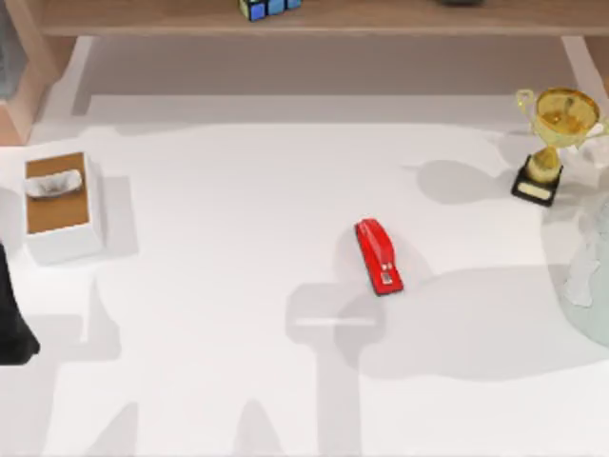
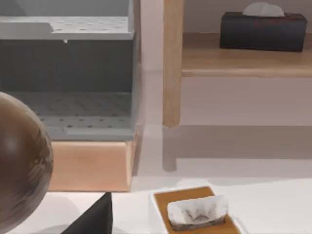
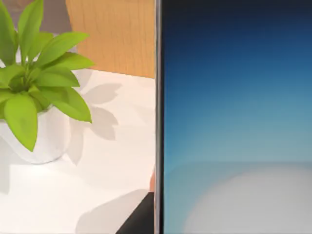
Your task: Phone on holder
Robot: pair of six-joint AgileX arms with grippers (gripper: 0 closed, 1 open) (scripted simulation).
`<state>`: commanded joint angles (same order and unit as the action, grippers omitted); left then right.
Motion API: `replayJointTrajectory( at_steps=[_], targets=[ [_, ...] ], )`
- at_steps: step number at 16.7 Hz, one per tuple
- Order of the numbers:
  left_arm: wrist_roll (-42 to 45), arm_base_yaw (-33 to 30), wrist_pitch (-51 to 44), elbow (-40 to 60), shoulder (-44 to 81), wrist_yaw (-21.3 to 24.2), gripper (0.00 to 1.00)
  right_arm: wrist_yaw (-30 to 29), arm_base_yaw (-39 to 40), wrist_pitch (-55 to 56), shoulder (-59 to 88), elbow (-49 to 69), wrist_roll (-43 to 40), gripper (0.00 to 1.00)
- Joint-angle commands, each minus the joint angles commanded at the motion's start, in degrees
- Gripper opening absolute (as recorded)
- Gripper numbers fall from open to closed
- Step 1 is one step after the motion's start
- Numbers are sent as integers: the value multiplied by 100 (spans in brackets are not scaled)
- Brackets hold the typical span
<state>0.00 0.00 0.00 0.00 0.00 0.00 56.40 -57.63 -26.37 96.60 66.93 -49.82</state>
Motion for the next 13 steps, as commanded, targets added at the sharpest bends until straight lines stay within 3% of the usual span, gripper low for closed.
replayJointTrajectory(
  at_steps=[13],
  targets=[
    [0, 0, 0, 0, 0, 0, 100, -496, 644, 1215, 276, -204, 736, 0]
  ],
)
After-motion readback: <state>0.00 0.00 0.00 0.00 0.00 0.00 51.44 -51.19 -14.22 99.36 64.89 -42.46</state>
